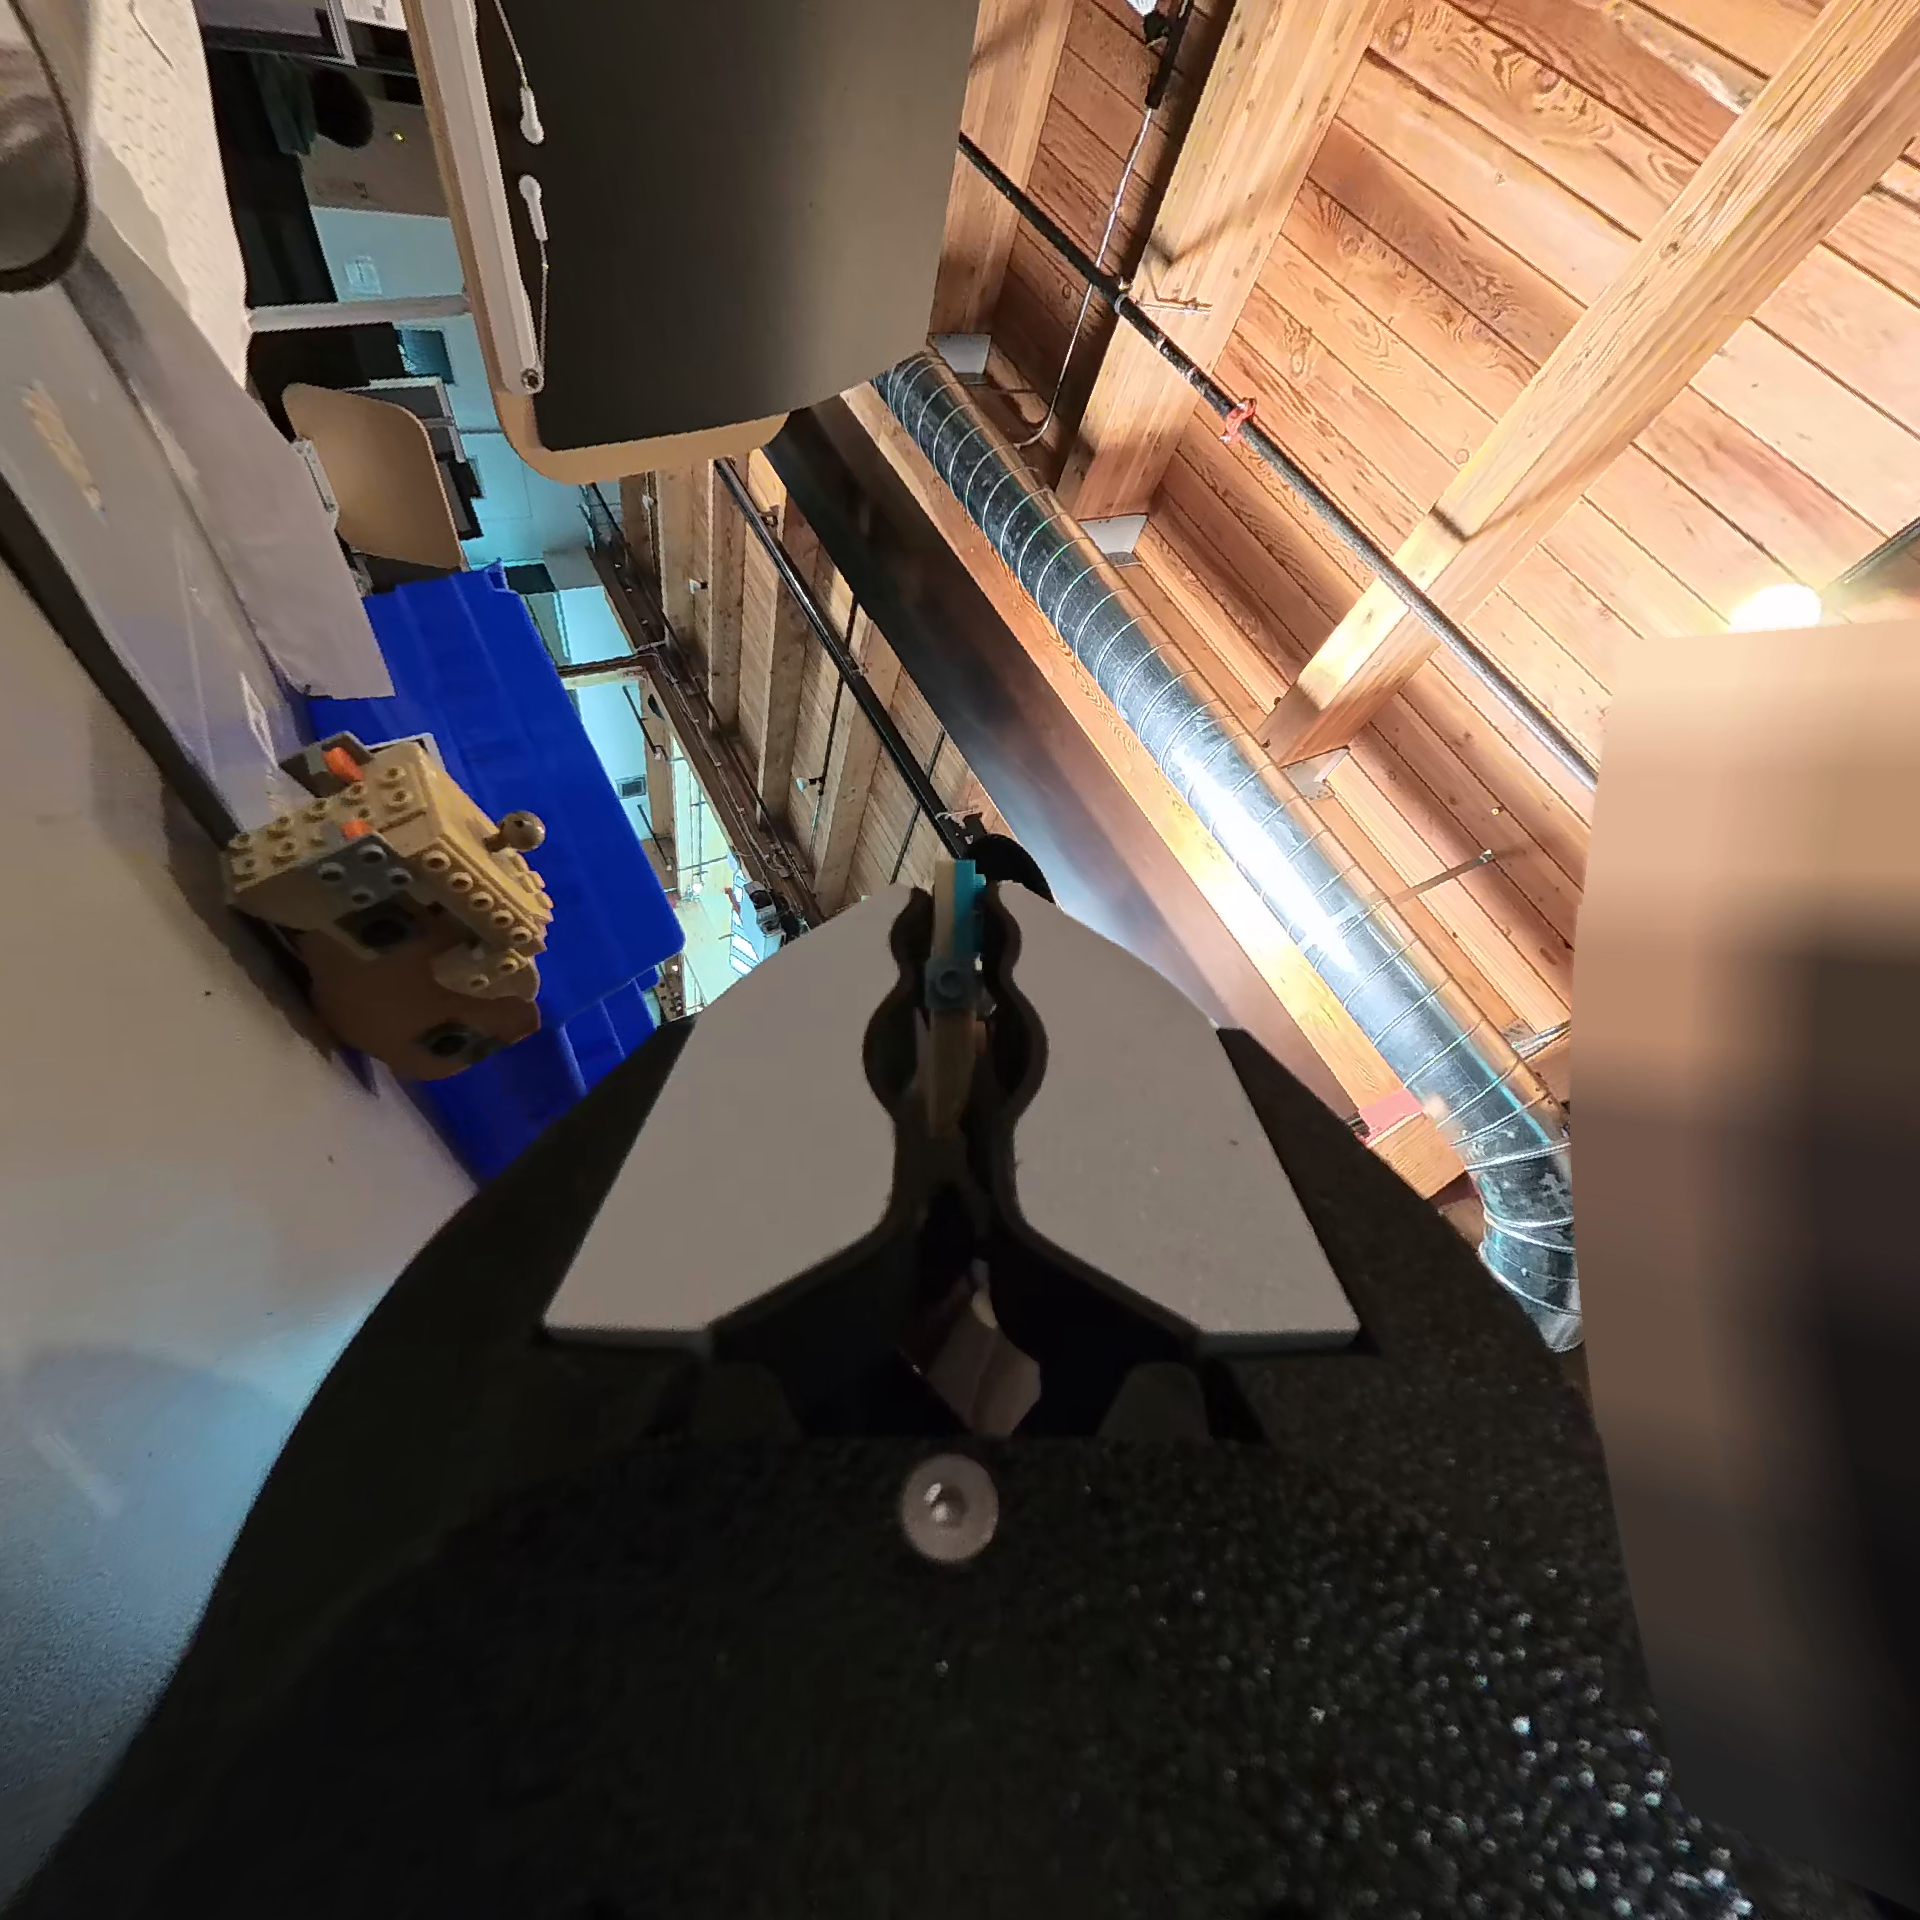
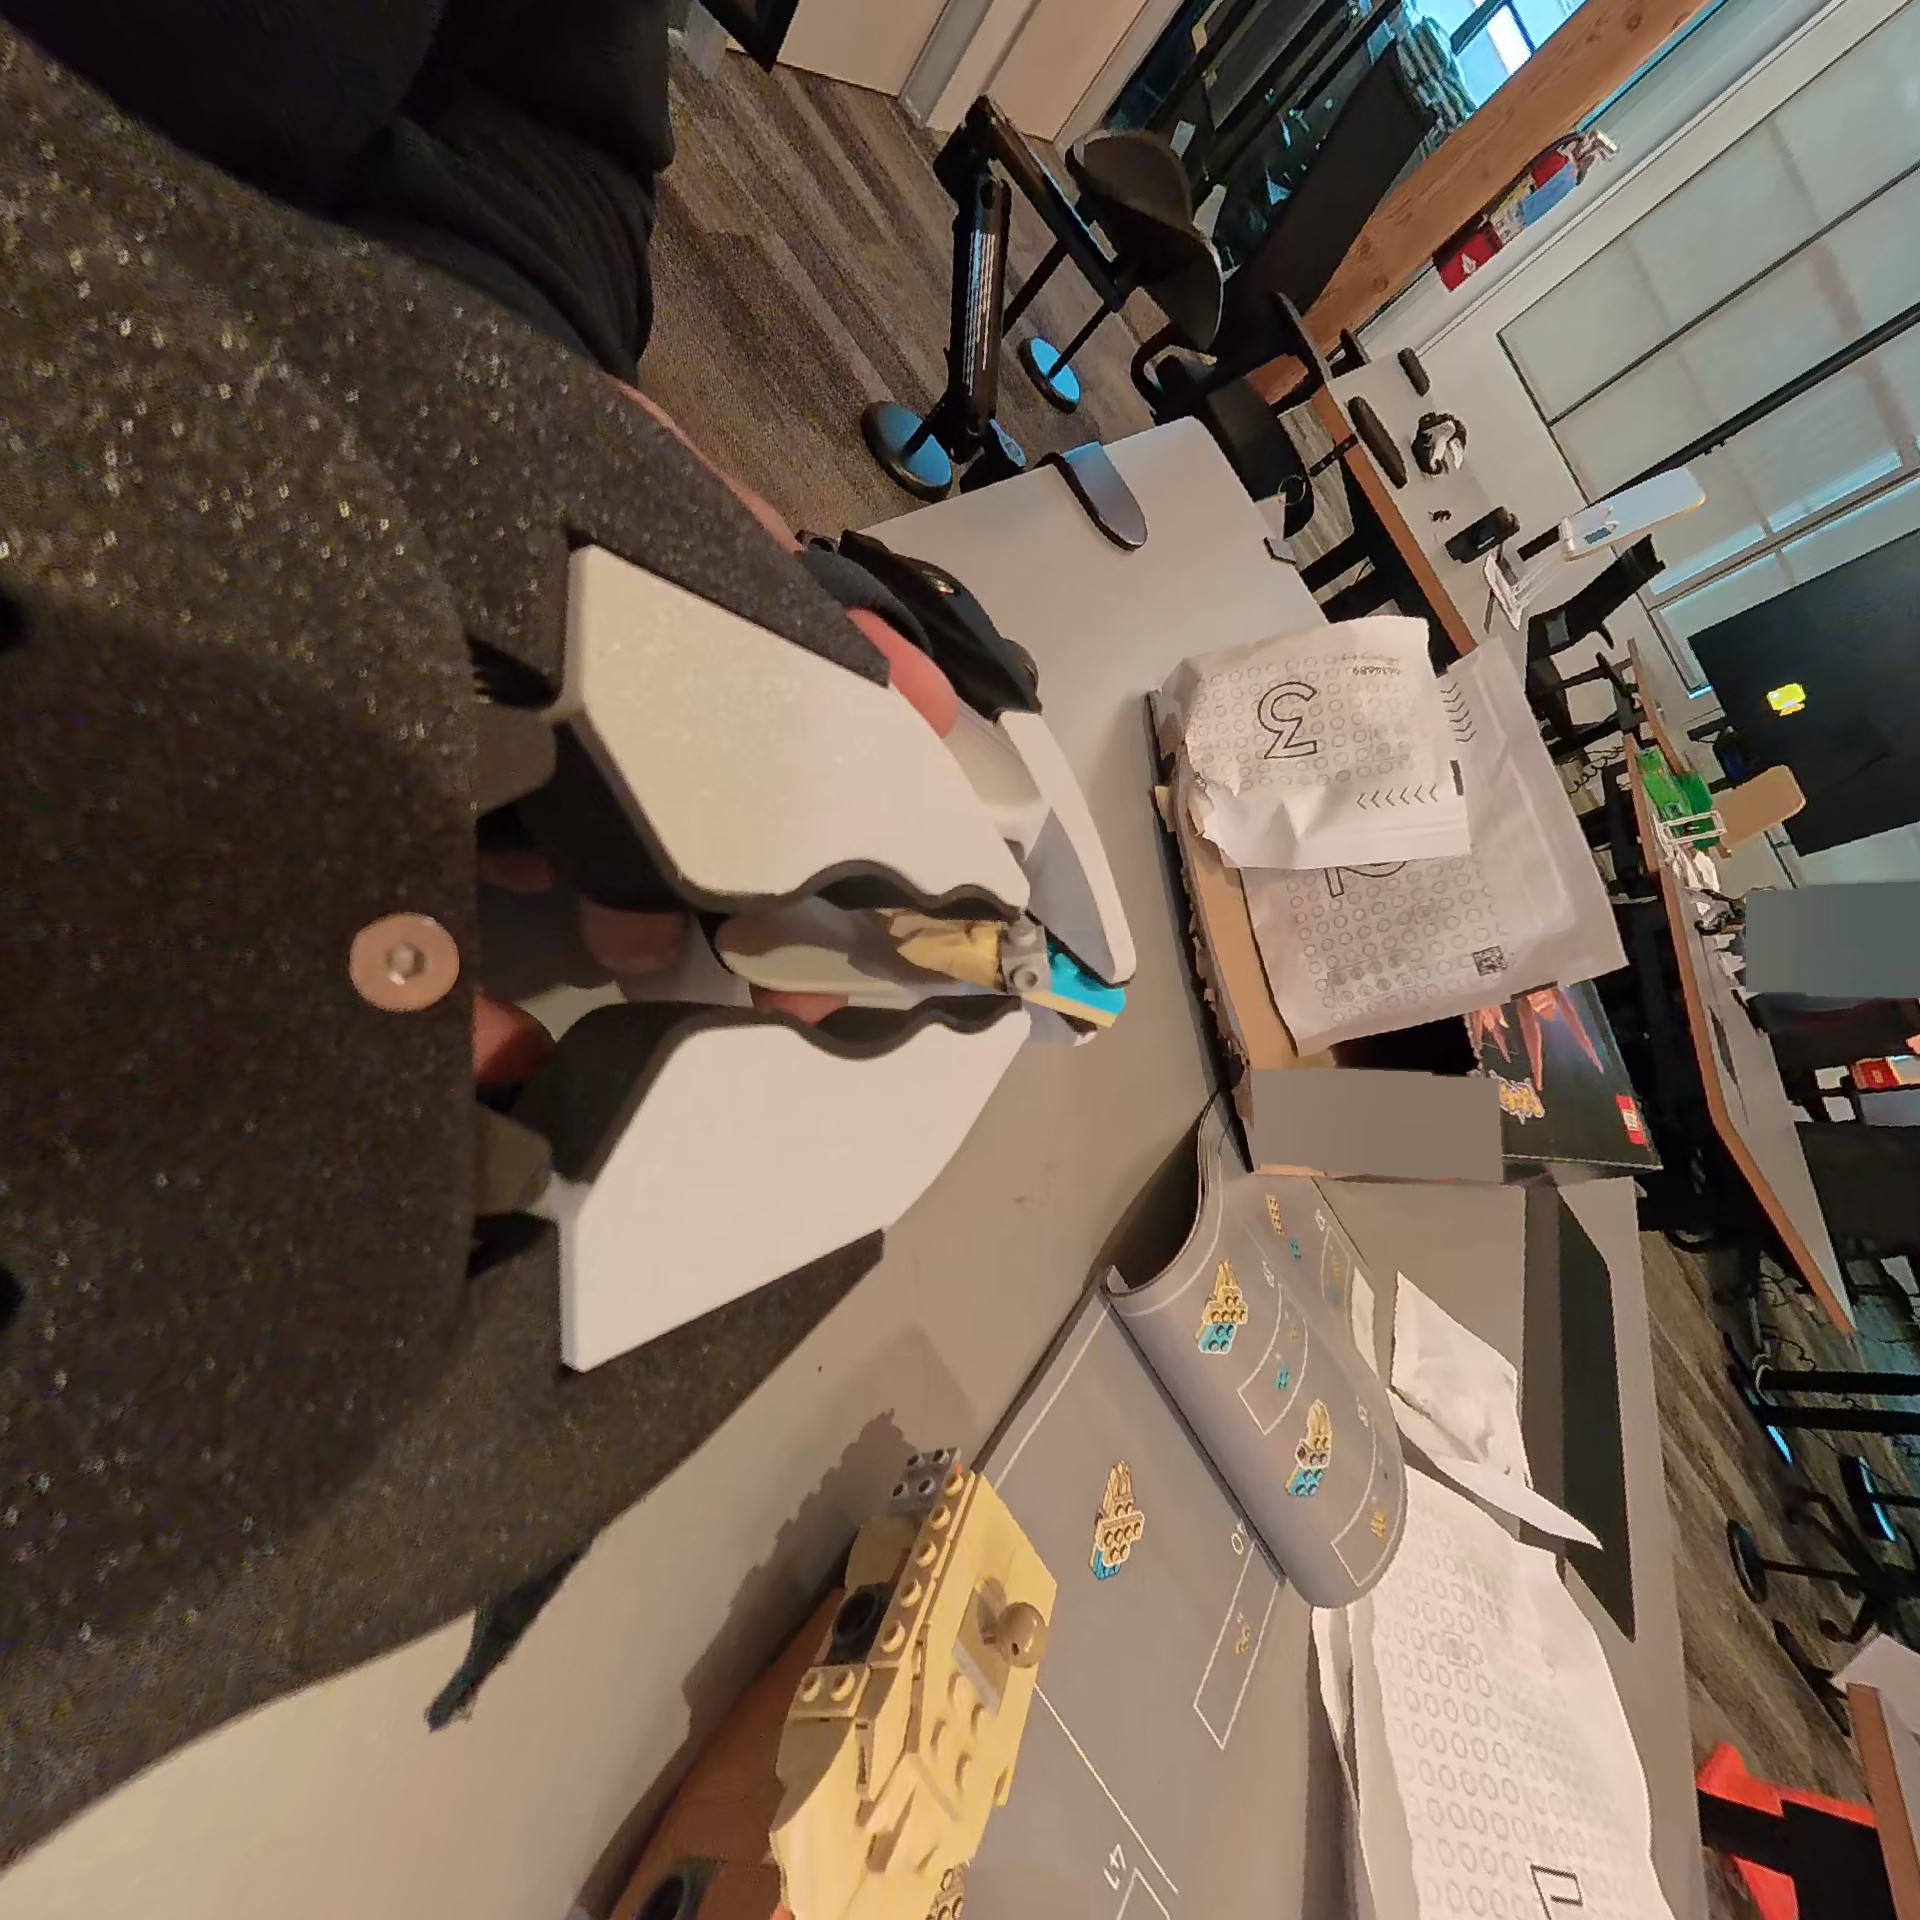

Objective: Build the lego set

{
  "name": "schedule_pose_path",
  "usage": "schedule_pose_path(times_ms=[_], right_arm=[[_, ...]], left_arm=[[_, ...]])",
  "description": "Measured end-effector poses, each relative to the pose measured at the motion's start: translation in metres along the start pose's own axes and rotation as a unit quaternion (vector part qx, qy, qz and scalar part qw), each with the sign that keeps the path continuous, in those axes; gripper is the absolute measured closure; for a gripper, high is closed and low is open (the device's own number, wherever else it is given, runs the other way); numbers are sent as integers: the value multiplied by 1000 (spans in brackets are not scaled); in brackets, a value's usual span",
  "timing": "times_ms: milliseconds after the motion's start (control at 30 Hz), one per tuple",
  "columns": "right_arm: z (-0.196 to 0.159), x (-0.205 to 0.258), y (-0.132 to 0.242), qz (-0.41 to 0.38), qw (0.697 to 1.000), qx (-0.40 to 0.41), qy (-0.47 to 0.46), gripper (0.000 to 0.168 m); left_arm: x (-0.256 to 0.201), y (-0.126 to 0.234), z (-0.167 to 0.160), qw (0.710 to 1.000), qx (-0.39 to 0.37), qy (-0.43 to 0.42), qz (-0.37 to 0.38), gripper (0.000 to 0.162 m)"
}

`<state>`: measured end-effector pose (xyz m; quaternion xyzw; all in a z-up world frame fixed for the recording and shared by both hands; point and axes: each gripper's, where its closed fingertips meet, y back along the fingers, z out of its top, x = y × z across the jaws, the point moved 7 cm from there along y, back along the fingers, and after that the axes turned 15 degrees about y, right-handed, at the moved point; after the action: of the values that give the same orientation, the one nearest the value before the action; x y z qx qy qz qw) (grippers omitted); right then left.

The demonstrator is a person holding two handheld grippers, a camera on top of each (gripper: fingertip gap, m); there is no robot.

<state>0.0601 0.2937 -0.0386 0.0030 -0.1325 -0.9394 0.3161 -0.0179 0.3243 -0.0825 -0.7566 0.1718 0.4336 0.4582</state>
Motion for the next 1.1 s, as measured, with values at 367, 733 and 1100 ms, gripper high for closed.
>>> schedule_pose_path(times_ms=[367,733,1100], right_arm=[[1,-1,3,-2,1000,-4,-6,153],[-4,1,3,53,994,-15,-100,139],[3,12,7,102,982,-61,-148,141]], left_arm=[[-2,0,-1,1000,4,-4,-7,153],[-9,1,-3,998,11,-43,-45,154],[-23,3,-6,991,21,-67,-110,154]])
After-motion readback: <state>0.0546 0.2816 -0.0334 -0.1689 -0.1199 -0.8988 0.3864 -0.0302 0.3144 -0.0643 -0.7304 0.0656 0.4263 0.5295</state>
